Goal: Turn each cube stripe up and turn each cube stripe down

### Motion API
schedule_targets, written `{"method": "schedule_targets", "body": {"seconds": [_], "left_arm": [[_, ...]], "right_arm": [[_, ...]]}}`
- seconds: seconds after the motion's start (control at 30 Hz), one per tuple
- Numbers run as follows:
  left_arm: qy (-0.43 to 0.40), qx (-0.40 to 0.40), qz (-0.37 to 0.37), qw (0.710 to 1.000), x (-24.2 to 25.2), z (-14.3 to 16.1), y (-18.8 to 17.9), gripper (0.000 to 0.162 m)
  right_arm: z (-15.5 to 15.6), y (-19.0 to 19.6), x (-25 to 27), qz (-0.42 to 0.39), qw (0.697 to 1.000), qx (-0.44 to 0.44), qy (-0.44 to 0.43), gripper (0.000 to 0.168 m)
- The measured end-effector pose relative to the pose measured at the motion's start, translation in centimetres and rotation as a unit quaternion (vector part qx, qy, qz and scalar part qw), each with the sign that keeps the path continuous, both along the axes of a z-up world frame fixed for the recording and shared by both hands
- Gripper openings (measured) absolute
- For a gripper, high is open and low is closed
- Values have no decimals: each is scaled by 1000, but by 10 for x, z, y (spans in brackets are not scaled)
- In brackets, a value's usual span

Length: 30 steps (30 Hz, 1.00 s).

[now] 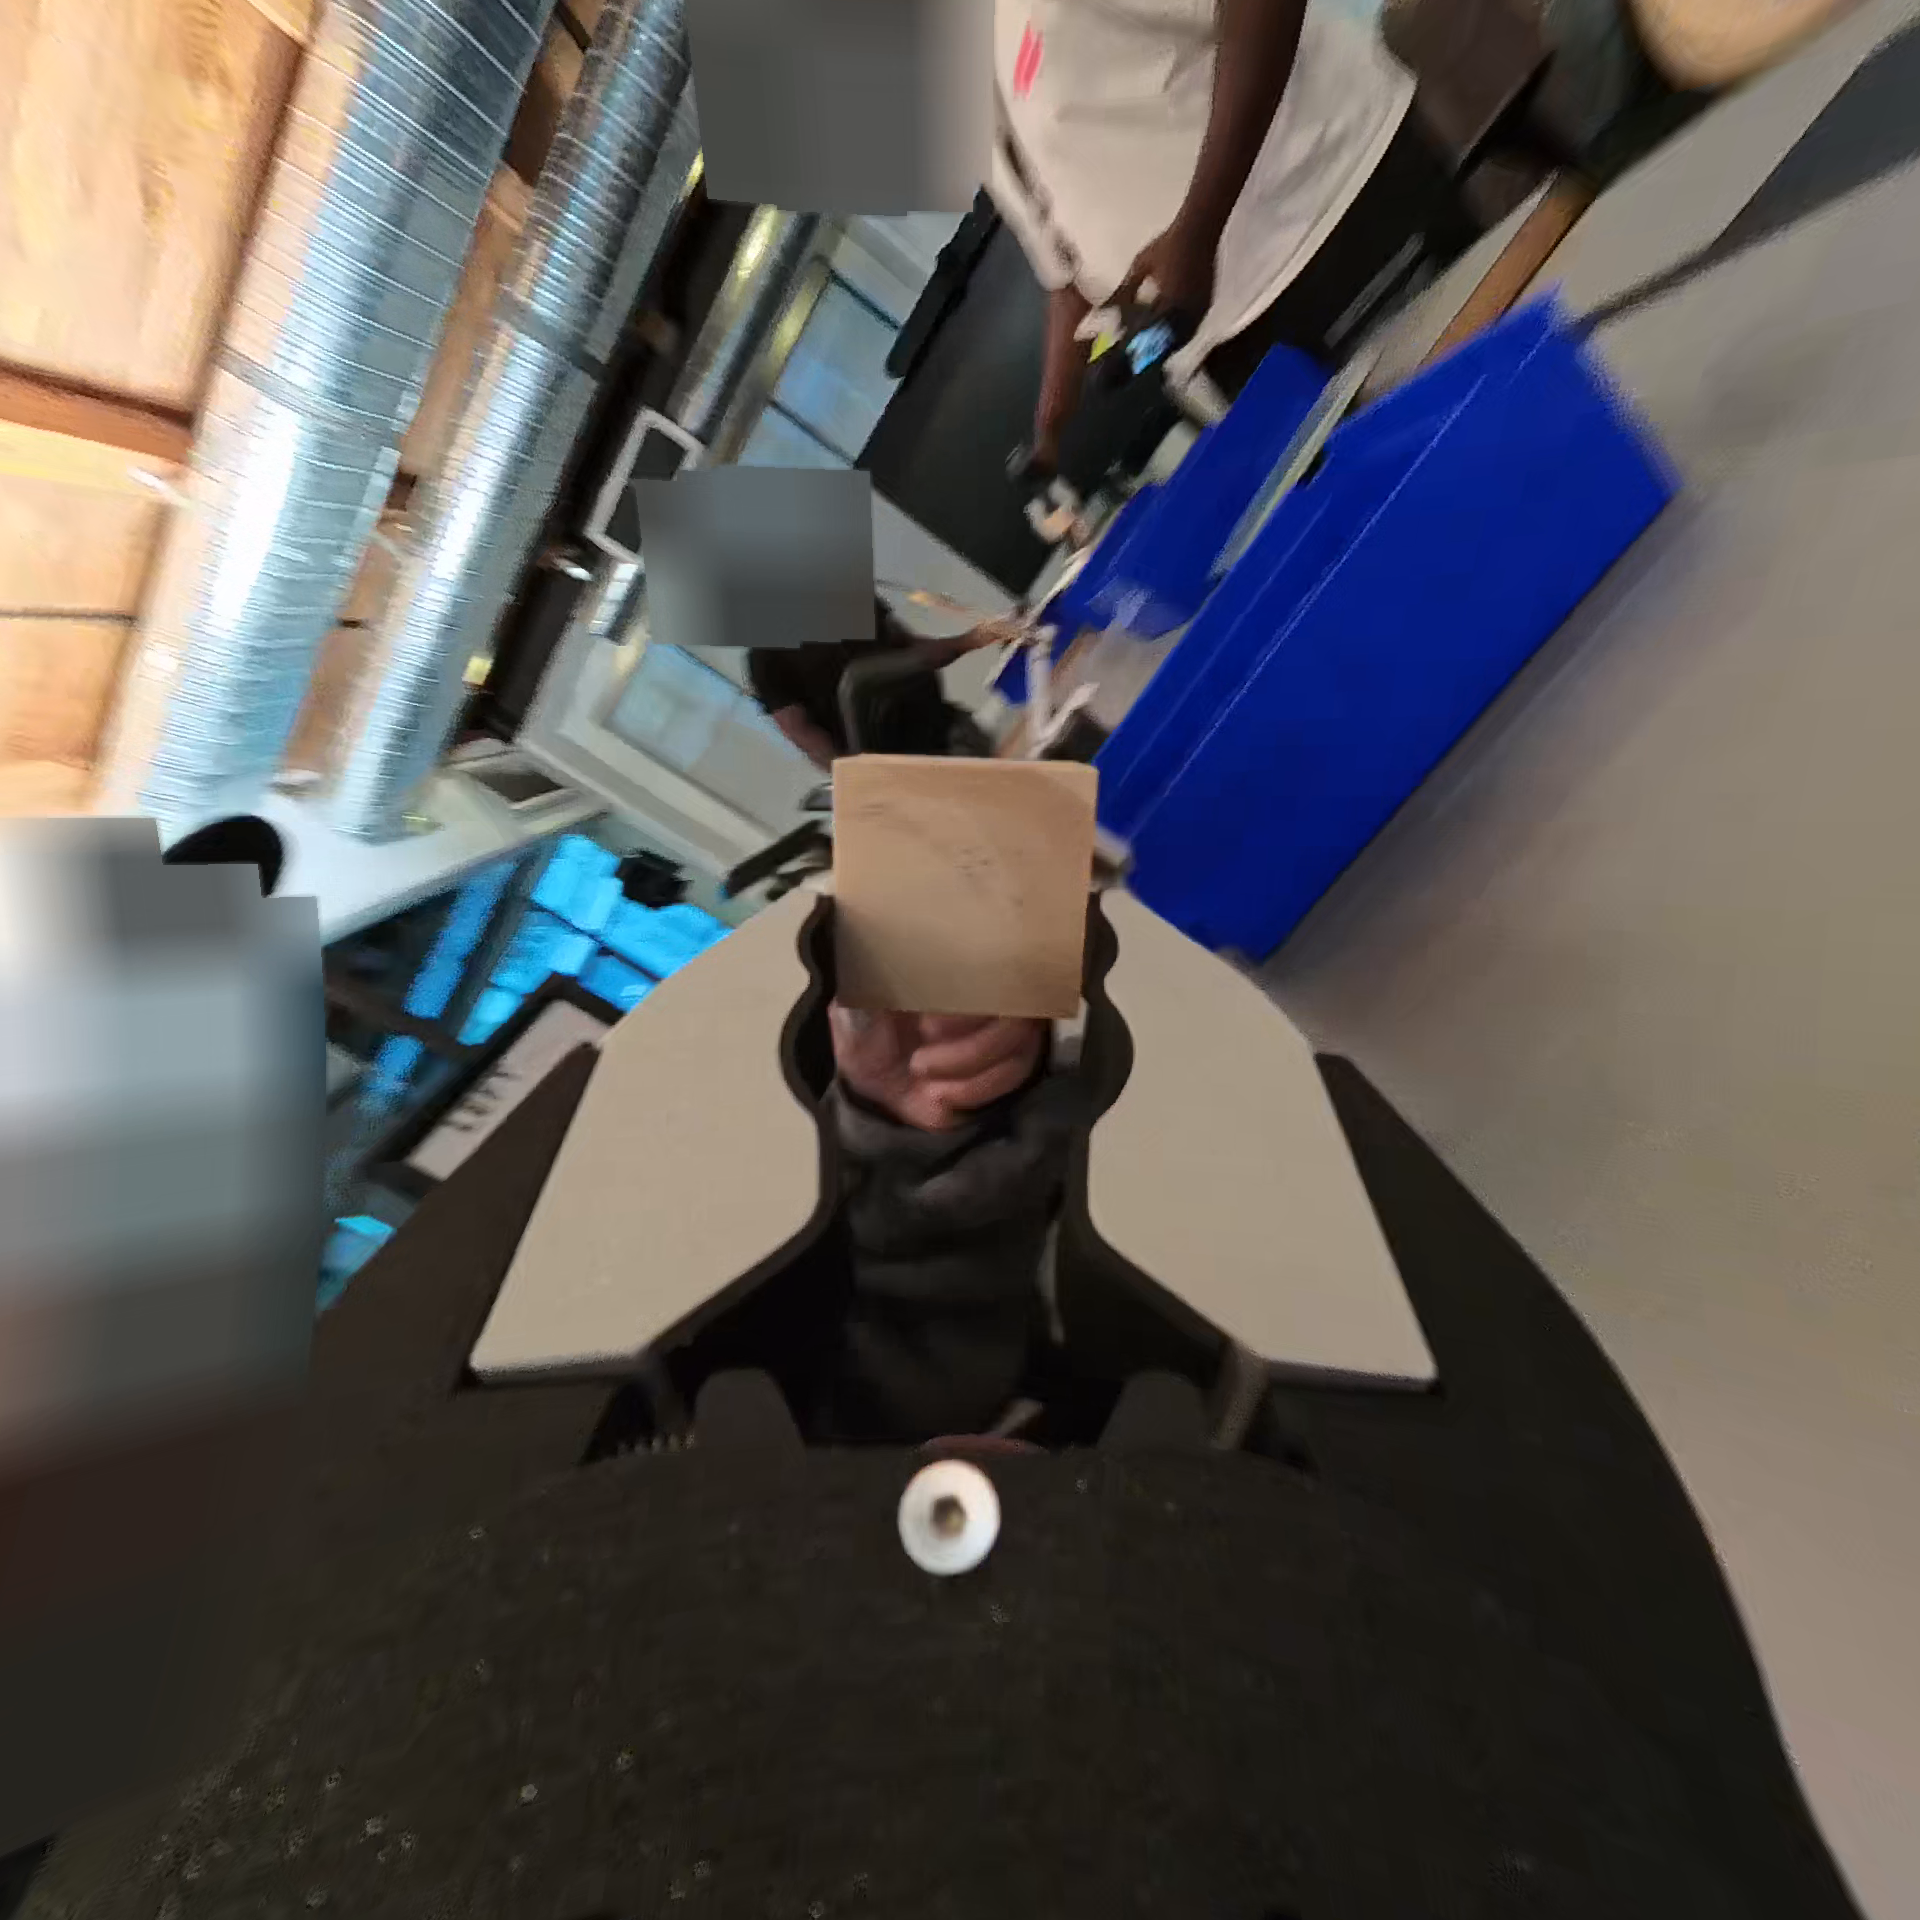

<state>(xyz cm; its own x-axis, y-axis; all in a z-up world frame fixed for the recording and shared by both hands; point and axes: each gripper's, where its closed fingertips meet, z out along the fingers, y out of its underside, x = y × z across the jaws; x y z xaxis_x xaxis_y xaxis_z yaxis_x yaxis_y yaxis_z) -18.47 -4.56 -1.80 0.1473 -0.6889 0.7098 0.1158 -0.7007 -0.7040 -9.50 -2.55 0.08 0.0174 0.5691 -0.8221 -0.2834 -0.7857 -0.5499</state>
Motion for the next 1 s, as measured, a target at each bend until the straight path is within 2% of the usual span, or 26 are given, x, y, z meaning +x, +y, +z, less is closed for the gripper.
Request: {"method": "schedule_targets", "body": {"seconds": [0.07,0.1,0.13,0.2,0.27,0.37,0.43,0.5,0.6,0.7,0.8,0.83,0.87,0.93,1.0], "left_arm": [[-2,23,-24,999,-2,-11,-26,85],[4,30,-31,999,0,-20,-37,83],[12,34,-38,999,3,-28,-45,80],[19,25,-64,997,13,-41,-56,75],[27,8,-107,994,24,-49,-65,75],[44,5,-121,992,32,-59,-66,73],[50,-1,-131,990,33,-64,-70,73],[51,1,-131,990,32,-64,-72,73],[58,12,-132,990,31,-61,-72,73],[61,18,-132,989,30,-60,-72,73],[66,14,-135,989,30,-64,-73,74],[67,15,-133,989,30,-64,-72,74],[70,17,-128,989,29,-64,-71,74],[75,29,-115,990,26,-61,-67,74],[83,50,-92,991,21,-56,-62,74]], "right_arm": [[18,12,44,-68,993,63,-69,45],[22,20,71,-116,980,94,-131,45],[22,29,101,-169,956,119,-208,45],[6,38,160,-239,887,126,-376,45],[-27,35,196,-230,833,81,-497,45],[-74,33,208,-181,812,8,-555,45],[-107,33,214,-150,786,-45,-598,45],[-134,31,215,-122,776,-100,-611,45],[-162,27,219,-94,753,-143,-635,46],[-177,18,222,-62,730,-157,-663,46],[-172,23,220,-73,736,-135,-660,46],[-165,27,222,-88,739,-124,-656,58],[-154,28,224,-102,745,-112,-650,62],[-116,31,224,-143,766,-65,-623,63],[-58,36,221,-217,790,27,-573,62]]}}
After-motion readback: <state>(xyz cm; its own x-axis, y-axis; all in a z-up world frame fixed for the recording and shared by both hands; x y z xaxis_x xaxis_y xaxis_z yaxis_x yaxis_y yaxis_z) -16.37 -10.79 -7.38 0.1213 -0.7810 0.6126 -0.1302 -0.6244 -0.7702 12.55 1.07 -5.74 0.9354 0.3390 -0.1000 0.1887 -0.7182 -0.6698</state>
